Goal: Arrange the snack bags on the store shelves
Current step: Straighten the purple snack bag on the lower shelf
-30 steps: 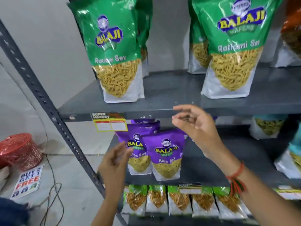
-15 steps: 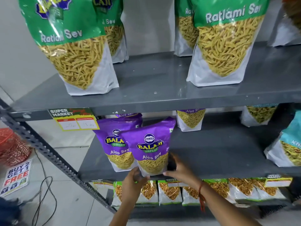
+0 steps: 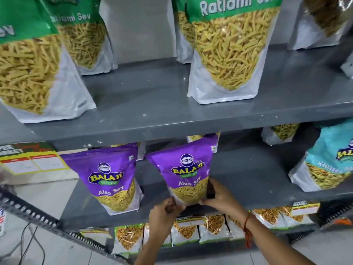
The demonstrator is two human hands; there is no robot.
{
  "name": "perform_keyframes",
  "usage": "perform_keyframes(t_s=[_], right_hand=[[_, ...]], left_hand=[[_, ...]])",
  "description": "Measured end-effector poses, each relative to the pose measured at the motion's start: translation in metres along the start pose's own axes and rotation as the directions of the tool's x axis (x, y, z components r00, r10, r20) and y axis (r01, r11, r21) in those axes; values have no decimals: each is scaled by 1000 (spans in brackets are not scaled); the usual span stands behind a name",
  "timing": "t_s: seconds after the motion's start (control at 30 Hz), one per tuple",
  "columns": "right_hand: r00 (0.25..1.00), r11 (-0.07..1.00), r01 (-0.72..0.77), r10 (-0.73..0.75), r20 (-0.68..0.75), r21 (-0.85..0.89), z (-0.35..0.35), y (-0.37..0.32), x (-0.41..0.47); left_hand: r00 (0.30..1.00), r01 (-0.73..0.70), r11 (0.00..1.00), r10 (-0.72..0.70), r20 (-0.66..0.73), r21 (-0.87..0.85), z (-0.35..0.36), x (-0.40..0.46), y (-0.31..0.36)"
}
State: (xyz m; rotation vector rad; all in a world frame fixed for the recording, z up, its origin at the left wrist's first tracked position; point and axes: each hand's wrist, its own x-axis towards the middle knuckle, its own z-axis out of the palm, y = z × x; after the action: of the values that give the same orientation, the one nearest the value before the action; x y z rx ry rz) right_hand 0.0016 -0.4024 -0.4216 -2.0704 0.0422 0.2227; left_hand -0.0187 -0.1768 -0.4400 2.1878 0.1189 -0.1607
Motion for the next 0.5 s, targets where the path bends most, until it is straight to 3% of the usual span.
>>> perform_keyframes(t_s=[0.23,0.5], right_hand=[[991,995,-95,95,-98,7,-54,29,-15],[988,993,-102,108,-108,57,-73,44,-18]], left_hand=[[988,-63,997,67,141,-33,45,13,47],[983,-64,994,78,169,-85,65,15,58]])
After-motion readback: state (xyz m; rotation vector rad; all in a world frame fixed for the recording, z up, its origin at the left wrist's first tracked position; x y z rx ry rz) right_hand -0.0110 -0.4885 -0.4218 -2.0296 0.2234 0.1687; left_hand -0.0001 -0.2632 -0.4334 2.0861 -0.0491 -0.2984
